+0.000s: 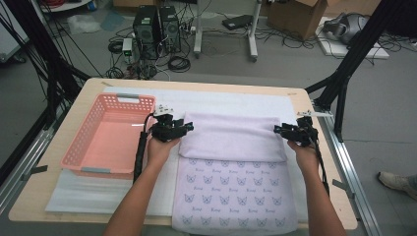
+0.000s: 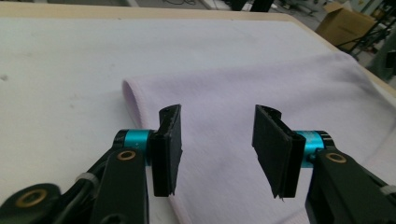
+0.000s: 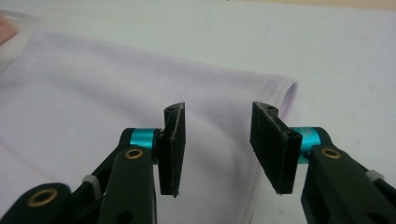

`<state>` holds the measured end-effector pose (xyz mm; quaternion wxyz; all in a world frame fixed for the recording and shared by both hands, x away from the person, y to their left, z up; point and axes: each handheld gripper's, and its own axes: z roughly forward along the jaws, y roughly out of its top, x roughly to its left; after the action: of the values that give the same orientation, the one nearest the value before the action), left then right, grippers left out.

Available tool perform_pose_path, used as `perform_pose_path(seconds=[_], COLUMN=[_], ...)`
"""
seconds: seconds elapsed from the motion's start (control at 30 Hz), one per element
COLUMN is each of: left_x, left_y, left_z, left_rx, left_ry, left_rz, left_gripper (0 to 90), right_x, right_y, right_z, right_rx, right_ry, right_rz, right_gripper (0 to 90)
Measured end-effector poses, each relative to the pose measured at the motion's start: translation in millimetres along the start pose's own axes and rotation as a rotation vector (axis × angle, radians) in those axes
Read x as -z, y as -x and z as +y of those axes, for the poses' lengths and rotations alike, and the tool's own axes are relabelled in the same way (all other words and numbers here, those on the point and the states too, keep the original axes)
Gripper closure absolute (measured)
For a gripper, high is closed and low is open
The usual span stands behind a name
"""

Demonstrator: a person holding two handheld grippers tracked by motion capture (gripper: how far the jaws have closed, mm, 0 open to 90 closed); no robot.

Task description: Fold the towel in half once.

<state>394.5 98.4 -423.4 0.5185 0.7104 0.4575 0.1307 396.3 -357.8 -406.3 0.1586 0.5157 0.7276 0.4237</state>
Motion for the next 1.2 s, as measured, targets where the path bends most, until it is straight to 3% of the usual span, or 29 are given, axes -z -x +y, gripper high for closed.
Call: perform_pose_path(seconds=[0.07, 0.17, 0.3, 0.4, 0.47, 0.53, 0.57, 0.73, 0.93, 1.2], left_x=[3.9, 11.7, 18.1, 17.6, 18.1, 15.8, 15.5, 27.5, 55.2, 82.2], left_y=[4.3, 11.2, 16.3, 19.7, 22.8, 25.3, 26.4, 29.3, 33.8, 46.9], left_z=[-5.0, -14.1, -26.6, -32.1, -37.9, -42.9, -45.3, -50.4, -62.0, -82.4], left_rx=[-0.001, -0.014, -0.01, -0.021, -0.016, -0.047, -0.055, -0.052, -0.053, -0.066], left_ry=[-0.035, -0.022, -0.041, -0.105, -0.104, -0.174, -0.193, -0.145, -0.087, -0.058], left_rz=[-0.025, -0.049, -0.083, -0.103, -0.106, -0.084, -0.077, -0.08, -0.115, -0.16], left_gripper=[50.9, 49.0, 49.5, 51.9, 62.3, 76.8, 83.7, 87.1, 87.3, 87.2], right_x=[6.9, 15.9, 21.5, 21.3, 20.0, 20.8, 22.4, 36.0, 59.5, 82.7], right_y=[-4.1, -9.4, -13.3, -13.5, -13.4, -12.9, -12.2, -12.8, -20.0, -32.6], right_z=[-2.3, -12.1, -31.2, -42.0, -48.0, -53.2, -55.6, -67.3, -91.9, -108.6], right_rx=[0.022, 0.041, 0.052, 0.054, 0.06, 0.065, 0.068, 0.071, 0.077, 0.101], right_ry=[-0.019, -0.044, -0.081, -0.093, -0.113, -0.128, -0.121, -0.086, -0.029, -0.019], right_rz=[0.007, 0.022, 0.05, 0.052, 0.051, 0.054, 0.06, 0.081, 0.122, 0.141], right_gripper=[54.3, 54.6, 56.0, 58.4, 66.5, 80.8, 82.6, 84.5, 84.7, 84.7])
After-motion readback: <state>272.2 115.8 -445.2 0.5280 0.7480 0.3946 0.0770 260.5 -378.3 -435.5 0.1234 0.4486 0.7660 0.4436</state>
